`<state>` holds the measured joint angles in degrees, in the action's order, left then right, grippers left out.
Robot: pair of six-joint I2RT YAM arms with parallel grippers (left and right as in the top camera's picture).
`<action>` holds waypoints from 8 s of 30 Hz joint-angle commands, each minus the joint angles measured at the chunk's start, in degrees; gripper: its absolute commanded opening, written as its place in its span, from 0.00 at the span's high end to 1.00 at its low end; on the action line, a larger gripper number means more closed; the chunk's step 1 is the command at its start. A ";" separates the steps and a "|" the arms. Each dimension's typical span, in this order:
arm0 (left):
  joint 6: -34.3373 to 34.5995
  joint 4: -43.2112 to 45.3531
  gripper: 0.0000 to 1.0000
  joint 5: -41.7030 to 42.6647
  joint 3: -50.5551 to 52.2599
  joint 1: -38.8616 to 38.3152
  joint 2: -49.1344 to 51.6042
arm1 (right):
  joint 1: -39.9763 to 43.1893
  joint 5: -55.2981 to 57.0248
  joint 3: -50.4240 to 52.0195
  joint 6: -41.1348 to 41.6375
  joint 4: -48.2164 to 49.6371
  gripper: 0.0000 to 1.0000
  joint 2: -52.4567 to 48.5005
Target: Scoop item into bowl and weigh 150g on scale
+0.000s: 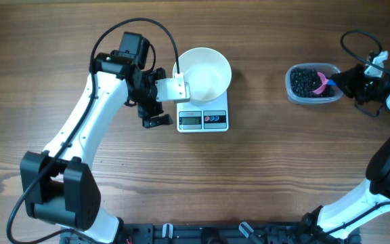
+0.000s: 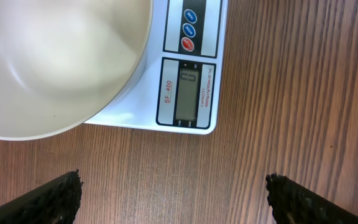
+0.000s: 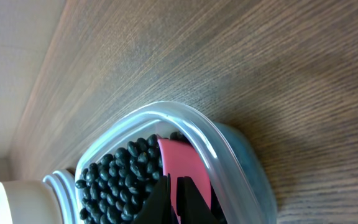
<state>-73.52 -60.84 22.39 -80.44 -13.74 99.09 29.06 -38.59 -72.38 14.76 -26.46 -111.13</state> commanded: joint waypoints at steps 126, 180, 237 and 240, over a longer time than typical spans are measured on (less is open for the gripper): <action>-1.27 -0.04 0.00 0.70 0.00 0.37 -0.72 | 0.61 -39.52 -1.86 2.58 1.75 0.96 -2.54; -1.27 -0.04 0.00 0.70 0.00 0.37 -0.72 | -37.24 -26.77 -1.86 -11.39 40.89 0.96 -2.56; -1.27 -0.04 0.00 0.70 0.00 0.37 -0.72 | -45.90 3.02 -1.88 -47.80 19.06 0.96 12.94; -1.27 -0.04 0.00 0.70 0.00 0.37 -0.72 | -46.14 3.02 -1.88 -47.82 18.91 0.96 13.94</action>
<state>-73.71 -60.84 22.39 -80.44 -13.74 99.09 -16.67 -37.04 -73.34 -31.27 -7.49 -100.07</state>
